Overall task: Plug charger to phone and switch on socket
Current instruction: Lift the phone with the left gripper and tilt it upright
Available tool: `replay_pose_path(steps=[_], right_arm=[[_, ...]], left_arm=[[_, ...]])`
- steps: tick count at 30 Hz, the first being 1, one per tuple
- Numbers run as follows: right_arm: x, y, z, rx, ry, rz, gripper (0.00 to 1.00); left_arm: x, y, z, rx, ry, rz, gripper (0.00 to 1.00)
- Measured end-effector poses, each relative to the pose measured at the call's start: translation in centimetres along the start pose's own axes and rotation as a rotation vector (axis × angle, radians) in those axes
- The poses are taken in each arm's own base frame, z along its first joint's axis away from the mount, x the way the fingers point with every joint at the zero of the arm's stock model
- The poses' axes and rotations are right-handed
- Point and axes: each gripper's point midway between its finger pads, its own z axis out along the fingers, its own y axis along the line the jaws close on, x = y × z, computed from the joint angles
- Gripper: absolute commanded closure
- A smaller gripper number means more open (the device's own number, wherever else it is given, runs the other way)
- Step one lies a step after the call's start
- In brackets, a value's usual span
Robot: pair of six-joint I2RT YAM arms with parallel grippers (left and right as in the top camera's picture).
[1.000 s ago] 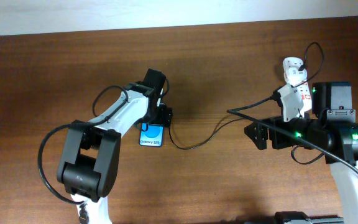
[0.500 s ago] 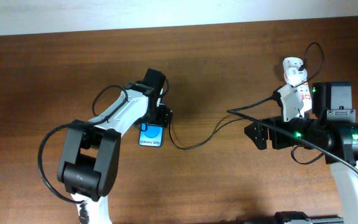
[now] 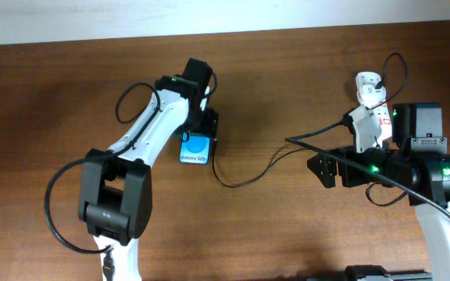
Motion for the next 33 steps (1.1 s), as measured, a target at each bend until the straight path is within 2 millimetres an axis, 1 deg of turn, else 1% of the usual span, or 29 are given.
replay_pose_path(steps=[3,7,9,12,15,18,19,21,23,24,26,27,28,33], right_arm=[[0.0,0.0,0.0,0.0,0.0,0.0,0.01],[0.0,0.0,0.0,0.0,0.0,0.0,0.01],[0.0,0.0,0.0,0.0,0.0,0.0,0.01],[0.0,0.0,0.0,0.0,0.0,0.001,0.01],[0.0,0.0,0.0,0.0,0.0,0.001,0.01],[0.0,0.0,0.0,0.0,0.0,0.001,0.01],[0.0,0.0,0.0,0.0,0.0,0.001,0.01],[0.0,0.0,0.0,0.0,0.0,0.001,0.01],[0.0,0.0,0.0,0.0,0.0,0.001,0.01],[0.0,0.0,0.0,0.0,0.0,0.001,0.01],[0.0,0.0,0.0,0.0,0.0,0.003,0.01],[0.0,0.0,0.0,0.0,0.0,0.004,0.01],[0.0,0.0,0.0,0.0,0.0,0.005,0.01],[0.0,0.2,0.0,-0.009,-0.001,0.007,0.01]], left_arm=[[-1.2,-0.3,-1.4,0.01,-0.031,-0.021,0.36],[-1.8,-0.4,-2.3,0.058,-0.037,-0.071,0.42],[-1.9,-0.3,-2.5,0.097,-0.028,-0.113,0.44],[-2.1,0.3,-2.7,0.183,-0.008,-0.203,0.48],[-2.4,1.2,-3.1,0.273,0.008,-0.286,0.5],[-2.6,1.8,-3.8,0.375,0.025,-0.365,0.49],[-2.7,1.7,-4.0,0.411,0.034,-0.389,0.5],[-2.7,1.2,-4.6,0.49,0.059,-0.443,0.55],[-2.6,0.6,-5.2,0.549,0.089,-0.491,0.58],[-2.5,-0.1,-5.7,0.607,0.123,-0.532,0.59],[-2.4,-0.8,-6.3,0.661,0.152,-0.557,0.6],[-2.3,-1.2,-6.7,0.69,0.166,-0.566,0.63],[-2.3,-2.0,-7.4,0.754,0.191,-0.573,0.65],[-2.3,-4.2,-10.0,0.94,0.255,-0.573,0.66]])
